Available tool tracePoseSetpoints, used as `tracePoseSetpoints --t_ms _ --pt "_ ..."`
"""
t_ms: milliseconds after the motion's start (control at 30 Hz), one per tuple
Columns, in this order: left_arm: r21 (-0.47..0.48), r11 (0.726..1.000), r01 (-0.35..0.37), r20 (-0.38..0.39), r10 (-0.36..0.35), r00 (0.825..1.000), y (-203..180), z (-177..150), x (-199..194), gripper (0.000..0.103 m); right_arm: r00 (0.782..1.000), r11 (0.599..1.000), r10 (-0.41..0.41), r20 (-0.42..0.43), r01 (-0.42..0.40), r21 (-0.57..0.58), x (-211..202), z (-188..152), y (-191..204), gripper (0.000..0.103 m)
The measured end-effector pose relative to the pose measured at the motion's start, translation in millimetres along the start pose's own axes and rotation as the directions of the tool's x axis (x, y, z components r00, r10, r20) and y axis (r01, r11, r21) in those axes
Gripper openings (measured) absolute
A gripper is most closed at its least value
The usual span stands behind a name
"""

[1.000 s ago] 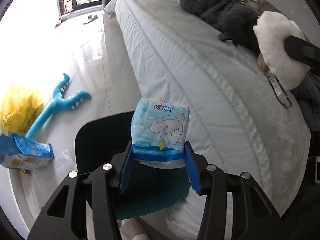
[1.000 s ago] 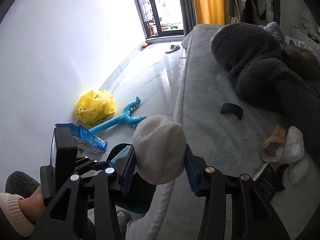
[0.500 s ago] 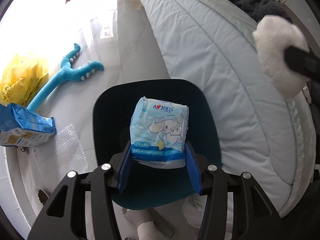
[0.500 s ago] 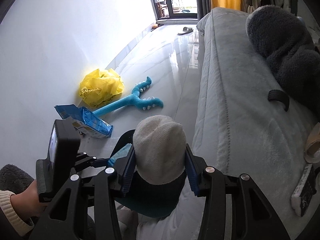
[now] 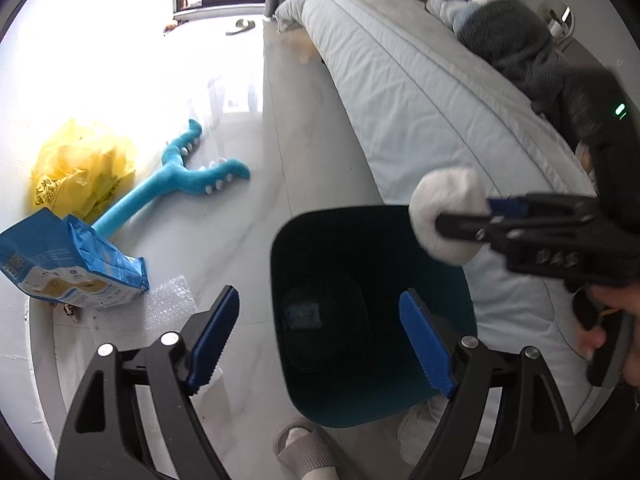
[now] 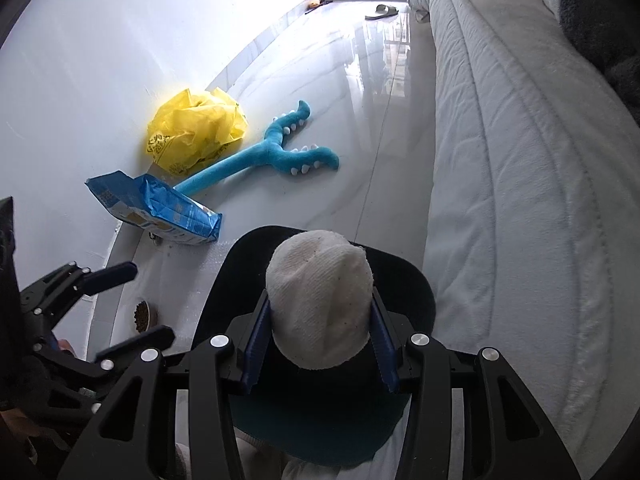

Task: Collect trash
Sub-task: 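Carry both items over the black bin and open both tools to drop them, then move both tools back over the bed toward the remaining trash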

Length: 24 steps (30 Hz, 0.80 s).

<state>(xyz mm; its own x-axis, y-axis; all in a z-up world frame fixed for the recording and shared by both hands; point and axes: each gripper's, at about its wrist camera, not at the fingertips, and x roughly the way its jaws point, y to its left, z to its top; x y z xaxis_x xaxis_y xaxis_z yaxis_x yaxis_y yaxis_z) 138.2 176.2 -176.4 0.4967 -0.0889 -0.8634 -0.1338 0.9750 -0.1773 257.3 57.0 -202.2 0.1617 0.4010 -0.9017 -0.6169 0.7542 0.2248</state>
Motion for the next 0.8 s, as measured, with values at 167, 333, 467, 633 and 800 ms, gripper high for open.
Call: tracePoseSetpoints --t_ms 167,333,467,633,800 --pt "-0.029 1.000 0.005 0.078 -0.002 0.997 16.8 6.2 -18.1 0.084 0.999 1.000 -0.008 -0.047 0.007 -0.015 24.1 0.5 8.7 0.047" --pt "-0.013 1.000 0.003 0.138 -0.001 0.990 20.0 14.7 -38.7 0.083 0.995 0.999 -0.020 -0.096 0.017 -0.027 43.4 -3.0 12.9 0.047" --pt "0.023 1.000 0.011 0.196 -0.015 0.981 13.3 23.9 -58.3 0.080 0.992 0.999 -0.040 -0.123 0.036 -0.034 52.3 -6.9 11.7 0.050" --pt "0.036 0.998 0.047 0.242 -0.054 0.969 4.4 38.1 -80.6 0.078 0.989 0.999 -0.046 -0.139 0.042 -0.032 55.7 -10.1 9.9 0.067" --pt "0.047 0.997 0.063 0.294 -0.074 0.953 -9.3 54.2 -105.2 0.078 0.988 0.997 -0.060 -0.140 0.052 -0.060 49.7 -12.8 12.6 0.068"
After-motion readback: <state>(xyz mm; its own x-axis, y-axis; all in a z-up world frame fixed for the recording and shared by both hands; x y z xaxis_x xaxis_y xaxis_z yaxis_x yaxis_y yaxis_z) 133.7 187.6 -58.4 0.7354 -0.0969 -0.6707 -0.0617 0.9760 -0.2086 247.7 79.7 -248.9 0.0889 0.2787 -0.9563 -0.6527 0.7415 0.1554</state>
